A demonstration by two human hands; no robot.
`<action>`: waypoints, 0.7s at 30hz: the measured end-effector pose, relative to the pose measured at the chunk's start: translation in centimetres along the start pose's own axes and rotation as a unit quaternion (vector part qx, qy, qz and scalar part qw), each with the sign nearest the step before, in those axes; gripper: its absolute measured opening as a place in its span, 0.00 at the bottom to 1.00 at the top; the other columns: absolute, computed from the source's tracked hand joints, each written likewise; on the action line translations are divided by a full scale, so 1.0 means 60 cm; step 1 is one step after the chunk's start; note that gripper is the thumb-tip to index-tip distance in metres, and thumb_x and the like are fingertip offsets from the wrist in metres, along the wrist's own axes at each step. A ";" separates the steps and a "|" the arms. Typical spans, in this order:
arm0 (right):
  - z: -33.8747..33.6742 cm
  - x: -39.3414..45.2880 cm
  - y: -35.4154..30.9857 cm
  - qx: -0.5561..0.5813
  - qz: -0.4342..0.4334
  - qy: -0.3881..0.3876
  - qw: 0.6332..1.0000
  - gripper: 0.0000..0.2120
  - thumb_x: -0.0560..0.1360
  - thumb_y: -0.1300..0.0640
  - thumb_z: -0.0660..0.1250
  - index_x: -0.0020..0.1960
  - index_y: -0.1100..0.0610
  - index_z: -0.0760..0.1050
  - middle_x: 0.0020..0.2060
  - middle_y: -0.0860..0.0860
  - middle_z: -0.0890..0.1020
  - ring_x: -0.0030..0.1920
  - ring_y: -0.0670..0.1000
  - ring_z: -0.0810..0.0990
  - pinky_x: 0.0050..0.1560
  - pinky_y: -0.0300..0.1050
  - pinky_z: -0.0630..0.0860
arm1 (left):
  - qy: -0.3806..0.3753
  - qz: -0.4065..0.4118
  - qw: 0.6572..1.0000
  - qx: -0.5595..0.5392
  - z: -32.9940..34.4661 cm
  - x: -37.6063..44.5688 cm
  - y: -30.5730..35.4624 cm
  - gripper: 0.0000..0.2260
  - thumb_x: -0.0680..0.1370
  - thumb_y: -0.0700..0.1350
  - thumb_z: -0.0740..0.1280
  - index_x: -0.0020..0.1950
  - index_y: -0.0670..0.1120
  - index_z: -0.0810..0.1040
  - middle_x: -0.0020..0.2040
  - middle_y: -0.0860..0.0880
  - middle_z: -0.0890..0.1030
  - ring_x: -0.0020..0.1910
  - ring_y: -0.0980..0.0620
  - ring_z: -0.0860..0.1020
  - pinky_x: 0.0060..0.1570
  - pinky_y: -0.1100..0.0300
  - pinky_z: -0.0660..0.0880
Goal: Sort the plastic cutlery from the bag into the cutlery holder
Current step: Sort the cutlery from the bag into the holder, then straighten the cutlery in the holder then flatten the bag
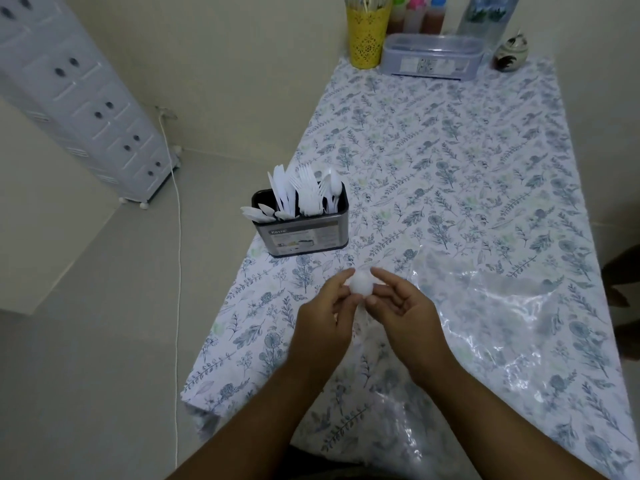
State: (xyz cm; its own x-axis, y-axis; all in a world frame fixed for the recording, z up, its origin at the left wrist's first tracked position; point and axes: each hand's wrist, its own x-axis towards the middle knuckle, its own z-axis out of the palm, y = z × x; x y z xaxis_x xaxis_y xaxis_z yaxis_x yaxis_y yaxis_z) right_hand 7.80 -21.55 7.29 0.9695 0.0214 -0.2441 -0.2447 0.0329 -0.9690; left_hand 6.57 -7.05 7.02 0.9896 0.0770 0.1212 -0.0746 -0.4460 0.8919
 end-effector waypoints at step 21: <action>0.060 0.219 -0.135 -0.225 -0.098 0.004 0.969 0.20 0.78 0.56 0.72 0.69 0.54 0.78 0.58 0.46 0.84 0.57 0.44 0.82 0.63 0.41 0.77 | 0.072 0.054 0.987 0.135 -0.052 0.251 0.028 0.17 0.81 0.41 0.66 0.69 0.39 0.77 0.66 0.43 0.79 0.66 0.47 0.76 0.68 0.58 0.70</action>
State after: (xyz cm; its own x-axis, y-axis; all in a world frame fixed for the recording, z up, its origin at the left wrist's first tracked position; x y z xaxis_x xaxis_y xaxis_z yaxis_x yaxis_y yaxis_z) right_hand 22.46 -17.94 12.09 0.9973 0.0504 -0.0531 -0.0283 -0.4035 -0.9145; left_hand 20.95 -3.87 11.69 0.9486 0.1327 0.2872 -0.1246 -0.6778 0.7246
